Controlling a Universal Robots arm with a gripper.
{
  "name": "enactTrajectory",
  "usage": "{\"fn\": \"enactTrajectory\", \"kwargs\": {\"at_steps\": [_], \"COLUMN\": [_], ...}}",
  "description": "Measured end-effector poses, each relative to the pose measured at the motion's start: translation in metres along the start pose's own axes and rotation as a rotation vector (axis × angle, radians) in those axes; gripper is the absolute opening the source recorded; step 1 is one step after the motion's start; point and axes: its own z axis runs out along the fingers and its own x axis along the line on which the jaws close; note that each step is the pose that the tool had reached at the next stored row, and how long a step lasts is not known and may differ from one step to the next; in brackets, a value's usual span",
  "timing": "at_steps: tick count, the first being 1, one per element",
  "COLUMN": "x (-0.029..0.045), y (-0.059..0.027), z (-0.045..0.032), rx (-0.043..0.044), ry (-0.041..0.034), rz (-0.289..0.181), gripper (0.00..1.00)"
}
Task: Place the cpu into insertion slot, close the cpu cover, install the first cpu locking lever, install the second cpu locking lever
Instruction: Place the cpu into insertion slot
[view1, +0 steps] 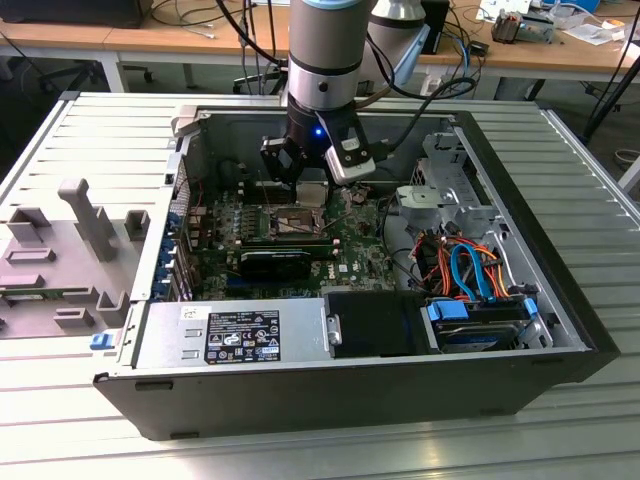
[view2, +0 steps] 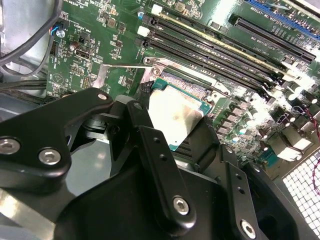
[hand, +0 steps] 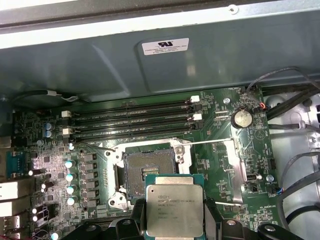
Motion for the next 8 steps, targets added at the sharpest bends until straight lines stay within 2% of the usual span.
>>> {"fn": "enactTrajectory", "kwargs": {"at_steps": [8], "x": [0.0000], "y": [0.0000], "z": [0.0000], "rx": [-0.0001], "ry": [-0.0003], "rz": [0.005], "gripper": [0.55]}}
